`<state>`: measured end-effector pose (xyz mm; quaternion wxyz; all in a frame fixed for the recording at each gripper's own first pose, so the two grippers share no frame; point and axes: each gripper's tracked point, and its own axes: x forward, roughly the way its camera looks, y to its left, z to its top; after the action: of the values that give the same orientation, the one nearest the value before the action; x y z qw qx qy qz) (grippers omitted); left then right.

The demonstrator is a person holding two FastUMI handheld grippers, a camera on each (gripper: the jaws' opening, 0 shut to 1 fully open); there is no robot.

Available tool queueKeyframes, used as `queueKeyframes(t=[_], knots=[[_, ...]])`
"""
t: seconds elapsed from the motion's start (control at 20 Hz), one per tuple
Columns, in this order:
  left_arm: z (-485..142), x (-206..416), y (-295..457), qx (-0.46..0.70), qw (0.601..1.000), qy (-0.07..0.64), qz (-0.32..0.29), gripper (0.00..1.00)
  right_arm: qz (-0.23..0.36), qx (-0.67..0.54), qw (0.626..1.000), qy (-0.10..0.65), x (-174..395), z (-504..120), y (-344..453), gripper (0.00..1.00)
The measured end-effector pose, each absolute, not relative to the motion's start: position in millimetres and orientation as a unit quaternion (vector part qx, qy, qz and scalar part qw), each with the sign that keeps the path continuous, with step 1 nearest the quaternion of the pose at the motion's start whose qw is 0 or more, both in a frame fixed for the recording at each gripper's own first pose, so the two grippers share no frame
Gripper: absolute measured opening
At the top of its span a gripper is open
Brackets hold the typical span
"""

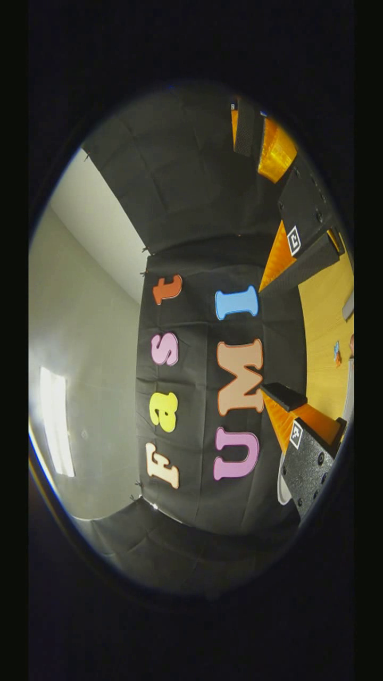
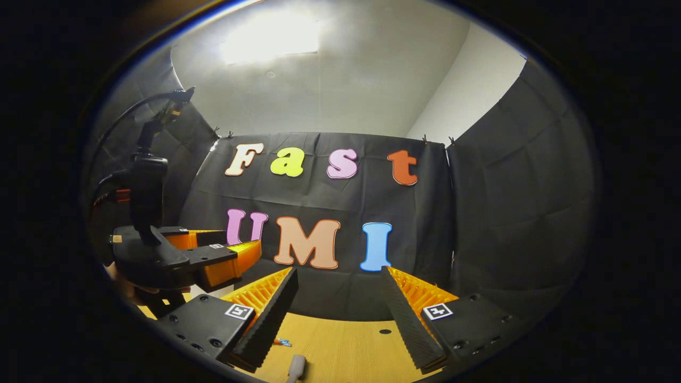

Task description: Pick up the small broom and dustpan from the desktop, sweep the trash into the dustpan with the broom, and then empty the trash into the garbage bin.

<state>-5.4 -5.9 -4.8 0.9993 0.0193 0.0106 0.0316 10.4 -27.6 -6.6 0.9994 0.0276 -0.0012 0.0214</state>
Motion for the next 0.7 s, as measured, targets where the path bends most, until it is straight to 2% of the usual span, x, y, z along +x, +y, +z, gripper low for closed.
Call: queueKeyframes(t=[0.1, 0.3, 0.4, 0.45, 0.5, 0.6, 0.7], knots=[[-5, -6, -7, 0.022, 0.999, 0.01, 0.042, 0.95, 0.025, 0.03, 0.999, -0.003, 14, -7, -35, 0.99], [-9, -11, -6, 0.03, 0.997, 0.014, 0.072, 0.99, 0.047, 0.043, 0.998, -0.006, 22, -10, -48, 0.99], [-14, -13, 2, 0.045, 0.994, 0.027, 0.091, 0.95, 0.06, 0.043, 0.997, -0.016, 26, -8, -54, 0.99], [-17, -16, 5, 0.05, 0.993, 0.033, 0.098, 0.99, 0.058, 0.046, 0.997, -0.022, 29, -5, -59, 0.99], [-17, -20, 8, 0.051, 0.993, 0.037, 0.103, 0.95, 0.055, 0.053, 0.997, -0.026, 35, -4, -63, 0.96], [-17, -22, 13, 0.047, 0.993, 0.033, 0.106, 0.99, 0.057, 0.069, 0.996, -0.026, 41, -3, -58, 0.99], [-19, -20, 20, 0.045, 0.993, 0.041, 0.102, 0.95, 0.044, 0.074, 0.996, -0.028, 48, 0, -56, 0.99]])
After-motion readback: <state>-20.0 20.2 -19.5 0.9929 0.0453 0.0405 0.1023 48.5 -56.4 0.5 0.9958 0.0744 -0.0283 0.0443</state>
